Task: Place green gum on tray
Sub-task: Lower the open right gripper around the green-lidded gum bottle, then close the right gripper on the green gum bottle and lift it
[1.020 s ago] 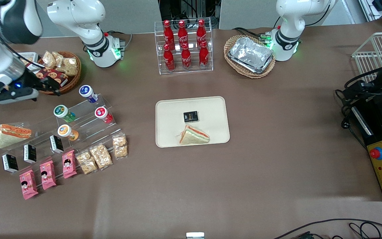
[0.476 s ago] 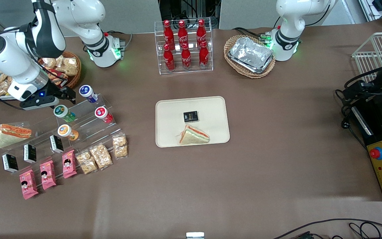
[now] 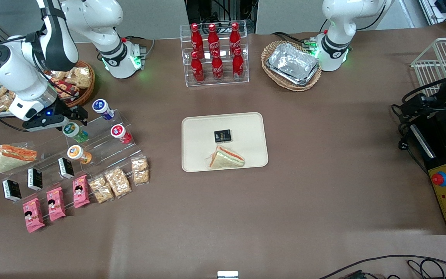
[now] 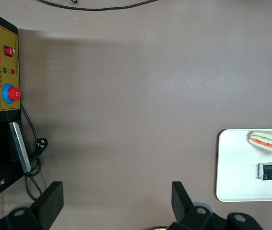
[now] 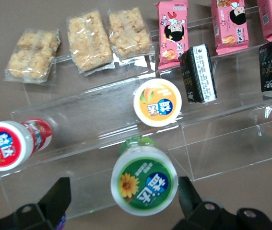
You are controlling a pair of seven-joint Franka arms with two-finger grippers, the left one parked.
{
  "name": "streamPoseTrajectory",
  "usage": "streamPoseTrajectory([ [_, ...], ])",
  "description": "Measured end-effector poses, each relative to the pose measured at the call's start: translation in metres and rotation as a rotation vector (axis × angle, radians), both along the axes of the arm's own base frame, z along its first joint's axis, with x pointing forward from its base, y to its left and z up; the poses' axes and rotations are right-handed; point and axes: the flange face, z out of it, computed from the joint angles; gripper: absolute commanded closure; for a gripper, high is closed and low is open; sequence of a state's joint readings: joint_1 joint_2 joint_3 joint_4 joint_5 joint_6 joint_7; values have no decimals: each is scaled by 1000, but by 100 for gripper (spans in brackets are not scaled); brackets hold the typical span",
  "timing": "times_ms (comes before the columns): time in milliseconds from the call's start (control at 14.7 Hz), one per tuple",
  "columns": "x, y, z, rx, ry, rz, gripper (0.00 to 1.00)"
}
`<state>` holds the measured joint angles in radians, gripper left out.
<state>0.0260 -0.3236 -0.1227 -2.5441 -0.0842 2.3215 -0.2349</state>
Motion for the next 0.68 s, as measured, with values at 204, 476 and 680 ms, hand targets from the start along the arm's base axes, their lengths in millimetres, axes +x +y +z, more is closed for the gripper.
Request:
streamPoseTrajectory([
  [204,4,-8,-11,-5,3,-14,0],
  [476,7,-9,-22,-7,16,-16,0],
  [680,7,-9,-23,-7,17,-16,8],
])
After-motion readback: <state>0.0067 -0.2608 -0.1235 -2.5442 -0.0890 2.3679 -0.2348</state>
